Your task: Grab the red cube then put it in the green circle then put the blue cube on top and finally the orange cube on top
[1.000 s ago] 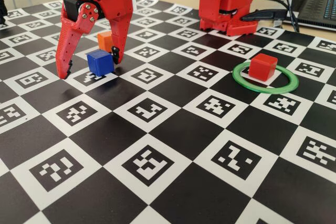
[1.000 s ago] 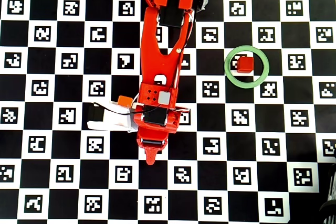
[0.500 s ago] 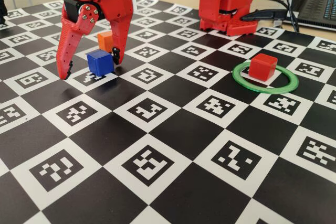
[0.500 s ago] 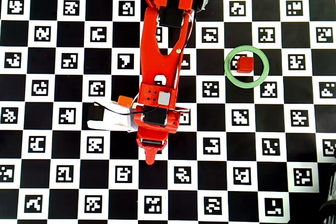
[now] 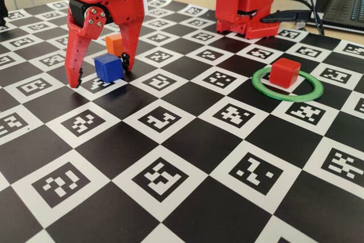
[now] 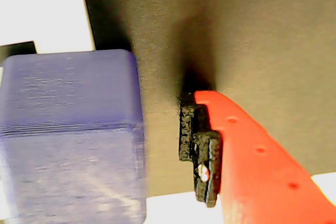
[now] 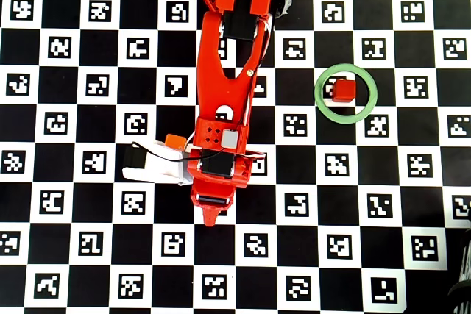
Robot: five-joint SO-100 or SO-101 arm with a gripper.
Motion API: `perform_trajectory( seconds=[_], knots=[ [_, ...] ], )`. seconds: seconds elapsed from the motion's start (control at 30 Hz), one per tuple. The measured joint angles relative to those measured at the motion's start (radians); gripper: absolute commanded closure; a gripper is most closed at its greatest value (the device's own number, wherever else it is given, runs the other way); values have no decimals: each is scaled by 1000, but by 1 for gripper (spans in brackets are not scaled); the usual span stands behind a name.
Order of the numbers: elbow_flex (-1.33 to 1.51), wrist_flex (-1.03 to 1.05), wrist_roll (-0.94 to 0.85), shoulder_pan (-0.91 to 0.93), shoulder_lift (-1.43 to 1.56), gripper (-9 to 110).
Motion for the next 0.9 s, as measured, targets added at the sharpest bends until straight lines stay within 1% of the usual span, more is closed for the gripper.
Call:
perform_trajectory(
  seconds=[0.13,0.27,0.37,0.57,0.67,0.9],
  knots=[
    [-6,0,0,0,0,60],
    [-6,0,0,0,0,68],
    [-6,0,0,0,0,75],
    [-12,-11,2,0,0,93],
    [-15,-9,0,0,0,95],
    [-17,-8,0,0,-6,96]
  ],
)
